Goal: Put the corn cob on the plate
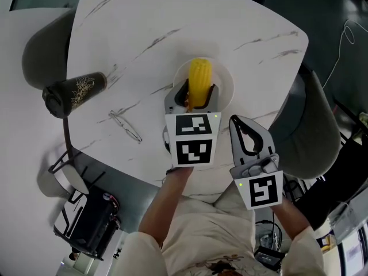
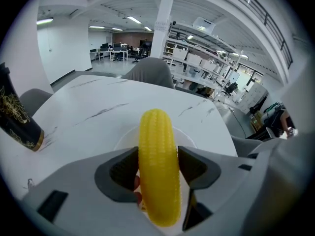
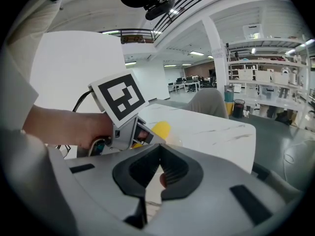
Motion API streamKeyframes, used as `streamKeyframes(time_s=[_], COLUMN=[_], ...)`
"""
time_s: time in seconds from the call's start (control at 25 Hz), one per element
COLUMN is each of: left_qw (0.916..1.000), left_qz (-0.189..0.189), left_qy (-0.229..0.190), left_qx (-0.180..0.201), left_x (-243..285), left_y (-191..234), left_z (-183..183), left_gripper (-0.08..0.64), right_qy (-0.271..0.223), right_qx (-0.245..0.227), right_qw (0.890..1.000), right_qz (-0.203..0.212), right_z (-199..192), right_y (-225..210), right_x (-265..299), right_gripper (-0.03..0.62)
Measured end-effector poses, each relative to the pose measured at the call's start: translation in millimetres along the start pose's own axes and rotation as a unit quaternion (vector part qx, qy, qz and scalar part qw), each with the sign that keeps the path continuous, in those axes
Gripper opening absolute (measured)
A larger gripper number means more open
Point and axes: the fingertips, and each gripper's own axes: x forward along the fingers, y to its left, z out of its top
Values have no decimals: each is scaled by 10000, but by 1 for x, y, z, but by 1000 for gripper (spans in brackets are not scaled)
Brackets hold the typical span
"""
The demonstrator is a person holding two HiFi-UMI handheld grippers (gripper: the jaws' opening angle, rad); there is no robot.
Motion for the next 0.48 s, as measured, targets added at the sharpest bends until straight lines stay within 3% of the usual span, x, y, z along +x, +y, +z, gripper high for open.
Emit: streamKeyframes(time_s=[0.48], left_qw=[9995], left_qz=[274], left_qy=[-96], left_qx=[155], left_x=[4], left_y=[4], left_z=[6], left_gripper=[247], right_qy=[-42], right_qx=[36], right_qw=[9999], right_qz=[-138], right_z=[0], right_y=[-8], right_x=[-4], right_gripper=[5])
